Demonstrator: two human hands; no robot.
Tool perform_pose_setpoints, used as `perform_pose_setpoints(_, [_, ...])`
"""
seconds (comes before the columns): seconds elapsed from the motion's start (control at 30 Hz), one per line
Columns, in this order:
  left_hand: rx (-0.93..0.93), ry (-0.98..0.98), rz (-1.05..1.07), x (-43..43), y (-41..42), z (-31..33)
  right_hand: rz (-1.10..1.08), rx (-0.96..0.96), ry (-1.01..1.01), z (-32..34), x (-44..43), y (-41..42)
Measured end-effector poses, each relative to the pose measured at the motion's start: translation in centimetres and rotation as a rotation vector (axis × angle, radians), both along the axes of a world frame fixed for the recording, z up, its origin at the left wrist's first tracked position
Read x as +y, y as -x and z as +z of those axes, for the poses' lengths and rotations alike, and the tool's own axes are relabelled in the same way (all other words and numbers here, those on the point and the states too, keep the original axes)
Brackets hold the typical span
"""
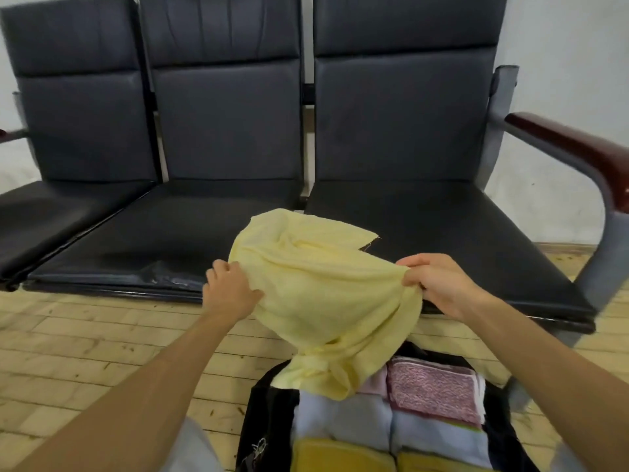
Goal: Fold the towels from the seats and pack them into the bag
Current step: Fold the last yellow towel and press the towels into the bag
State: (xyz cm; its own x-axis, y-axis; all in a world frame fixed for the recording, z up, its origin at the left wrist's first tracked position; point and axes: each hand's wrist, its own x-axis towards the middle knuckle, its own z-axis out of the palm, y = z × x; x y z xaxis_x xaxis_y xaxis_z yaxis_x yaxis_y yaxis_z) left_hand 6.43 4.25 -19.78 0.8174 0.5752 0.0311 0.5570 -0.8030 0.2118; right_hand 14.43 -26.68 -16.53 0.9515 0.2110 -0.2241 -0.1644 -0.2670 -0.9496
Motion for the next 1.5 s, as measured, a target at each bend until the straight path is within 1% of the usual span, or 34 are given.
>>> perform_pose_setpoints(0.07, [-0.008,0.029,0.088,0.3,0.0,-0.4,0.044,-0.110,0.176,0.2,-0.6,-0.1])
perform_pose_setpoints(0.1, [-0.030,0.047,0.099,0.4,-0.1,-0.5,0.065,-0.147,0.252,0.3,-0.9,-0.2])
perform_pose_setpoints(0.2, [-0.081,0.043,0.039,0.4,-0.2,-0.7,0.113,-0.147,0.459,0.5,-1.8,-0.1])
perform_pose_setpoints(0.27, [-0.074,0.005,-0.013,-0.1,-0.1,-0.3,0.148,-0.162,0.628,0.6,-2.3,0.2])
perform_pose_setpoints(0.33, [-0.076,0.004,-0.054,-0.6,0.2,0.2,0.148,-0.186,0.704,0.9,-2.6,0.6])
perform_pose_setpoints(0.37, [-0.106,0.068,-0.061,-1.0,0.4,0.8,0.142,-0.182,0.702,1.0,-2.8,0.8])
perform_pose_setpoints(0.43, [-0.217,0.316,-0.081,-2.2,0.9,2.2,0.169,-0.144,0.602,1.1,-3.0,1.1])
perform_pose_setpoints(0.5, [-0.355,0.570,-0.121,-4.1,1.9,3.7,0.195,-0.061,0.362,1.5,-3.1,1.9])
perform_pose_setpoints(0.57, [-0.512,0.741,-0.160,-6.2,3.0,5.5,0.149,0.000,0.077,2.2,-3.1,2.5])
perform_pose_setpoints(0.63, [-0.604,0.875,-0.161,-7.8,4.0,6.8,0.099,0.022,-0.147,3.1,-3.5,3.1])
perform_pose_setpoints(0.7, [-0.660,0.974,-0.162,-8.6,4.7,7.2,0.089,0.011,-0.283,3.7,-4.3,3.7])
perform_pose_setpoints(0.77, [-0.699,1.042,-0.130,-8.9,5.3,7.1,0.053,0.014,-0.424,4.1,-5.4,4.2])
perform_pose_setpoints(0.83, [-0.694,1.075,-0.051,-8.8,5.7,7.1,-0.046,0.047,-0.593,4.4,-6.5,4.7])
perform_pose_setpoints(0.87, [-0.682,1.084,-0.027,-8.7,6.0,7.3,-0.096,0.057,-0.648,4.6,-7.1,4.9])
perform_pose_setpoints(0.93, [-0.680,1.139,-0.009,-8.3,6.4,7.8,-0.163,0.052,-0.691,5.3,-8.2,5.4])
perform_pose_setpoints(1.03, [-0.681,1.373,0.013,-8.1,7.6,8.9,-0.198,0.055,-0.754,6.0,-9.5,6.1])
perform_pose_setpoints(1.1, [-0.651,1.495,0.005,-8.2,8.1,9.5,-0.226,0.057,-0.748,6.4,-10.0,6.6])
perform_pose_setpoints(1.17, [-0.596,1.545,-0.064,-8.4,8.4,10.3,-0.251,0.040,-0.710,6.6,-10.4,6.9])
perform_pose_setpoints(1.27, [-0.547,1.517,-0.216,-8.5,8.6,11.5,-0.269,-0.018,-0.651,6.9,-10.9,7.0])
perform_pose_setpoints(1.3, [-0.540,1.447,-0.249,-8.6,8.6,11.8,-0.275,-0.043,-0.628,6.9,-11.0,7.1])
perform_pose_setpoints(1.33, [-0.535,1.286,-0.286,-8.6,8.8,12.0,-0.290,-0.074,-0.588,6.9,-11.1,7.1])
perform_pose_setpoints(1.37, [-0.531,1.059,-0.319,-8.5,8.8,12.1,-0.310,-0.118,-0.524,7.1,-11.1,7.3])
perform_pose_setpoints(1.4, [-0.528,0.835,-0.349,-8.3,8.8,12.1,-0.330,-0.177,-0.436,7.3,-11.0,7.3])
perform_pose_setpoints(1.43, [-0.526,0.659,-0.363,-8.1,8.7,12.0,-0.344,-0.246,-0.337,7.5,-10.9,7.4])
perform_pose_setpoints(1.47, [-0.518,0.543,-0.352,-7.8,8.5,11.9,-0.354,-0.320,-0.239,7.6,-10.8,7.6])
perform_pose_setpoints(1.5, [-0.514,0.473,-0.320,-7.5,8.4,11.7,-0.362,-0.395,-0.152,7.7,-10.7,7.6])
